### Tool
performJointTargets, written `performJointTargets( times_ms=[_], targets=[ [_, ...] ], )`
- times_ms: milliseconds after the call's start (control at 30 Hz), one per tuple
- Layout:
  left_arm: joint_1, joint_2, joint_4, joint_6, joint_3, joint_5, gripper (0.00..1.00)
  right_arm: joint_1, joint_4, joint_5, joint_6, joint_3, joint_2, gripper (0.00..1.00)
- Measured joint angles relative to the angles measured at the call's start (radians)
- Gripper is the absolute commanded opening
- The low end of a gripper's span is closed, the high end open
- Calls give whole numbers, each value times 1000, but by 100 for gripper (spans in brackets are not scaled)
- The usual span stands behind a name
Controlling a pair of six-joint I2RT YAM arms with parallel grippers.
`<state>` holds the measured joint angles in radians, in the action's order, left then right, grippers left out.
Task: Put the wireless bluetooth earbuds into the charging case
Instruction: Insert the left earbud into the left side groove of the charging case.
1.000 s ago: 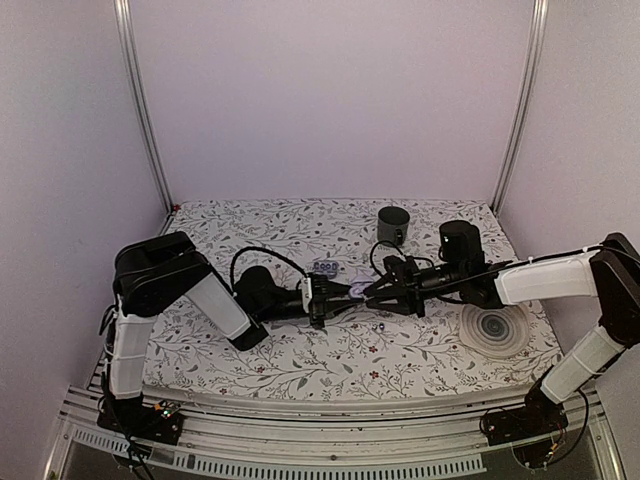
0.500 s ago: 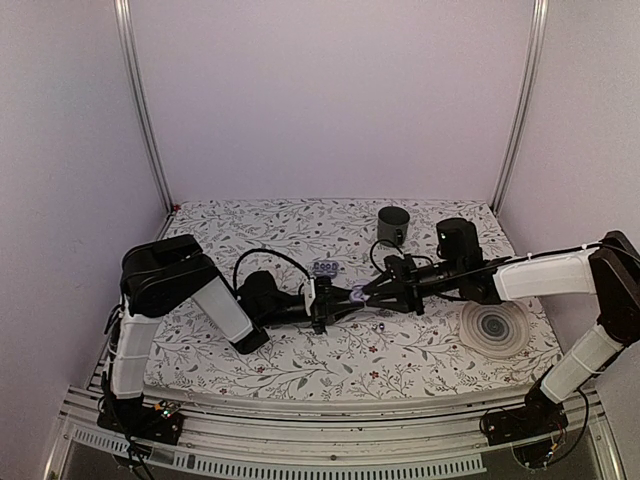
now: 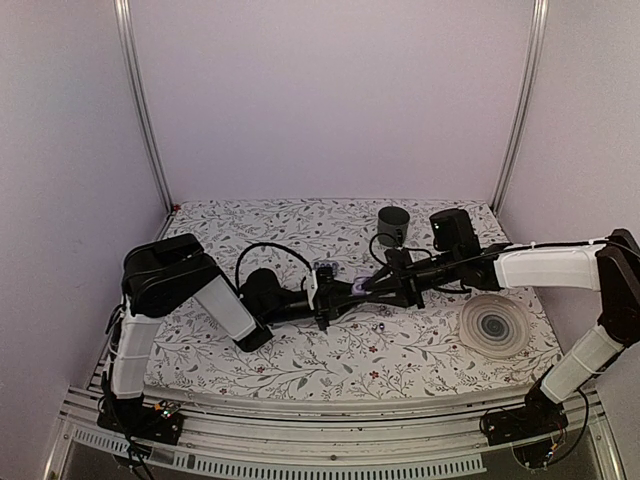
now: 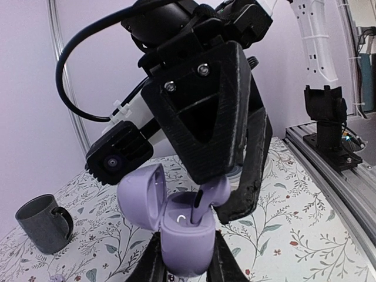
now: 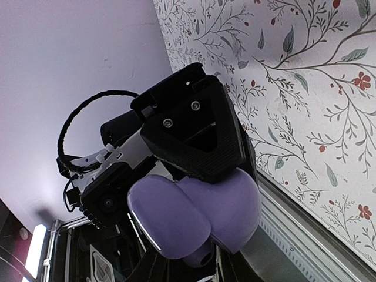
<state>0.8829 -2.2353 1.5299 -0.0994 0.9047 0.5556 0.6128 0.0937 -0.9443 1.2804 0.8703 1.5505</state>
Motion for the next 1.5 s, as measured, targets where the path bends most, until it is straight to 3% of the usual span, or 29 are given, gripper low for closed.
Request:
performJointTargets(
  times_ms=[233, 500, 1500],
  targets=[
    [3, -13, 0, 23, 5, -7, 0, 0, -98, 37, -66, 29, -11, 31],
    [6, -30, 0, 68, 26, -25, 0, 0, -194, 82, -135, 79, -26, 41],
    [7, -37, 0, 177, 62, -75, 0, 18, -513, 312, -340, 254, -75, 38]
  ],
)
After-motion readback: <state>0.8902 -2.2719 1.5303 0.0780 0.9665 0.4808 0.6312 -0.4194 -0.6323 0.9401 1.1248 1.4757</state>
